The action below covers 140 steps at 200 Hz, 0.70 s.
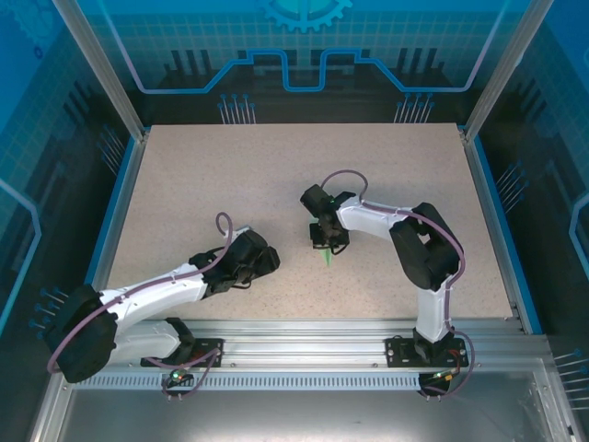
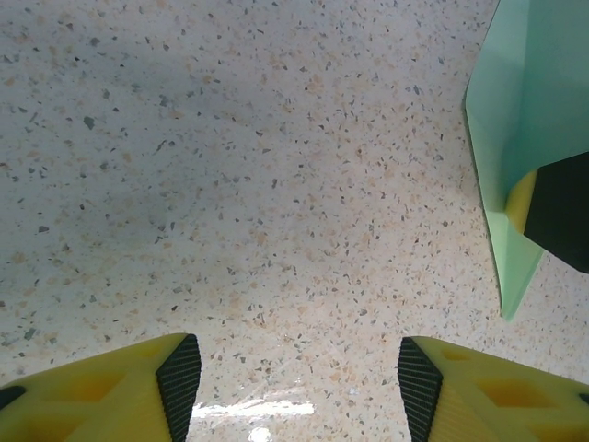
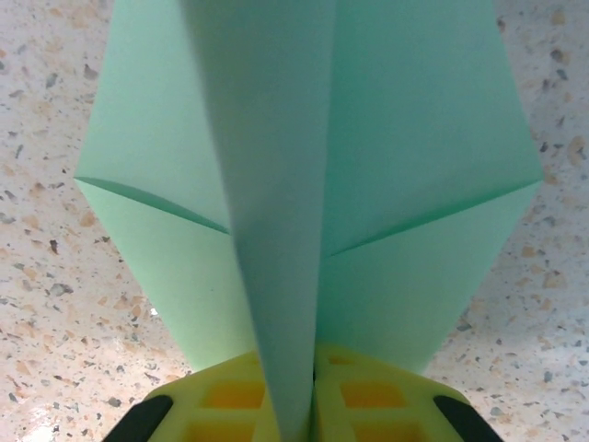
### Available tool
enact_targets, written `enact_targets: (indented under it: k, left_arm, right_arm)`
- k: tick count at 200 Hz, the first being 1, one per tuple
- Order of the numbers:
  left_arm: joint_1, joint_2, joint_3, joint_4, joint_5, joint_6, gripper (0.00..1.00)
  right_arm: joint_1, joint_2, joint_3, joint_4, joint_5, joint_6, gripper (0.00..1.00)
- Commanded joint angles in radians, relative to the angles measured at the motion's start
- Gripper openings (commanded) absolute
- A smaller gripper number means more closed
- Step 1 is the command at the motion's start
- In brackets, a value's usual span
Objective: Fold a paper plane with a square sheet of paper (pick it up from the middle)
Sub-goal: Move the paper plane to the center of the table, then reset both arms
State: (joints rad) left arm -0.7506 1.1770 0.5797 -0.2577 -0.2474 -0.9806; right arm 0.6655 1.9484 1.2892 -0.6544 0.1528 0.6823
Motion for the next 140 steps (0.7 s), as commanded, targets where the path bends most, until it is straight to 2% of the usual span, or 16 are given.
enact_targets:
  k: [1, 22, 33, 74, 92, 108, 129, 140]
  left_arm:
    - [0.01, -0.021, -0.012, -0.02, -0.026, 0.034, 0.63]
    - [0.009, -0.036, -0.014, -0.023, -0.036, 0.046, 0.65]
    - [0.01, -0.049, -0.016, -0.027, -0.049, 0.054, 0.66]
    - [0.016, -0.119, -0.024, -0.063, -0.114, 0.088, 0.73]
    - [0.026, -0.155, -0.027, -0.087, -0.145, 0.109, 0.74]
    - [0.038, -0.183, -0.034, -0.098, -0.174, 0.123, 0.77]
    - [0.056, -0.206, -0.046, -0.101, -0.223, 0.149, 0.83]
    - [0.07, -0.211, -0.045, -0.098, -0.248, 0.175, 0.91]
  right_arm:
    - [-0.003, -0.044, -0.001, -0.037, -0.006, 0.002, 0.16]
    - [-0.003, -0.125, 0.007, -0.061, 0.009, -0.016, 0.24]
    - [-0.003, -0.161, 0.01, -0.079, 0.018, -0.026, 0.33]
    - [-0.003, -0.332, -0.018, -0.11, 0.074, -0.067, 0.46]
    - [-0.002, -0.44, -0.051, -0.117, 0.169, -0.079, 0.51]
    - [-0.007, -0.553, -0.097, -0.107, 0.278, -0.097, 0.59]
    - [-0.033, -0.704, -0.189, -0.074, 0.439, -0.121, 0.74]
    - [-0.07, -0.778, -0.238, -0.057, 0.503, -0.131, 0.81]
